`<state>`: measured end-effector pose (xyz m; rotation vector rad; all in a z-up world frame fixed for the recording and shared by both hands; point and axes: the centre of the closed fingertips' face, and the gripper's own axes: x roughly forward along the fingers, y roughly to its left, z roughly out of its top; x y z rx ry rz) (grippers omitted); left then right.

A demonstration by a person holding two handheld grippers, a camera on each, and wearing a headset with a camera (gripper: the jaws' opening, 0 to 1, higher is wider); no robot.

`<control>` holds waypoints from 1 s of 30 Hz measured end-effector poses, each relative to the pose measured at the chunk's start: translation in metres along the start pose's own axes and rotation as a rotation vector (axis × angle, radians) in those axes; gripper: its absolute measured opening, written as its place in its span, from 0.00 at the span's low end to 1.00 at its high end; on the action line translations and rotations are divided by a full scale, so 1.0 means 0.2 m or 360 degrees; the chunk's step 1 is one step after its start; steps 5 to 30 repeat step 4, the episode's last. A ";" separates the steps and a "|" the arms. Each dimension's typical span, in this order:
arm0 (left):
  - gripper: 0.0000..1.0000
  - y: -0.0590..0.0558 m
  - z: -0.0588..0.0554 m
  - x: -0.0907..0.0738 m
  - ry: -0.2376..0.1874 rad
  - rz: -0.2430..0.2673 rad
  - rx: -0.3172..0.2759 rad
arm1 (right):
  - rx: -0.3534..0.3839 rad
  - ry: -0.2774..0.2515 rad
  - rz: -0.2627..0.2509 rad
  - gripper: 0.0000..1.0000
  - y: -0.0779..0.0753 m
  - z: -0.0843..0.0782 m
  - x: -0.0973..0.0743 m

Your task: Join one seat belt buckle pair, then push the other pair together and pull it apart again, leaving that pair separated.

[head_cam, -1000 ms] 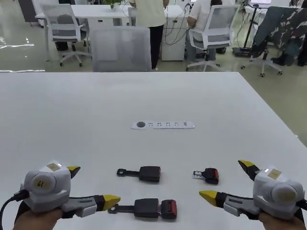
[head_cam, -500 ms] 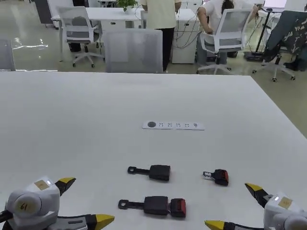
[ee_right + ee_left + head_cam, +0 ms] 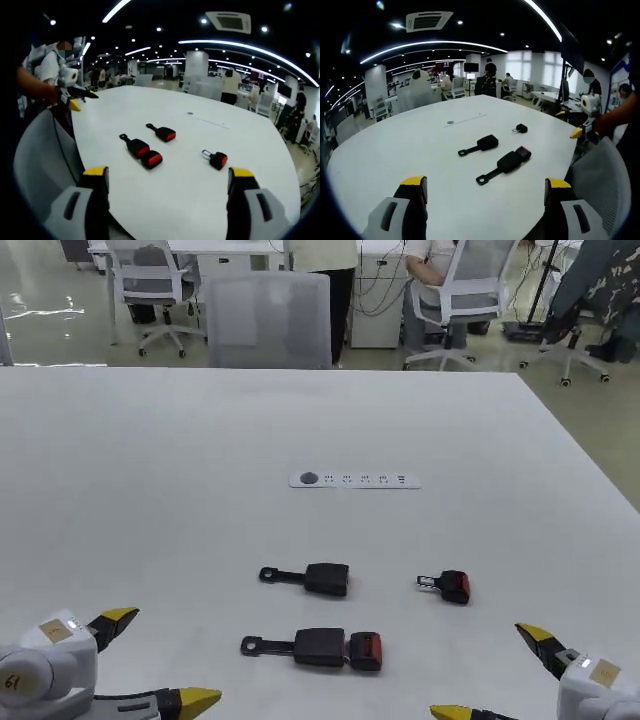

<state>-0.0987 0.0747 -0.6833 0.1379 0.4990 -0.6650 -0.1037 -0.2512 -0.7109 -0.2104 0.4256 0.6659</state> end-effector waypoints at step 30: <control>1.00 0.00 -0.01 0.01 0.0011 -0.0009 0.0000 | 0.0003 0.0005 -0.0010 1.00 -0.01 -0.01 -0.01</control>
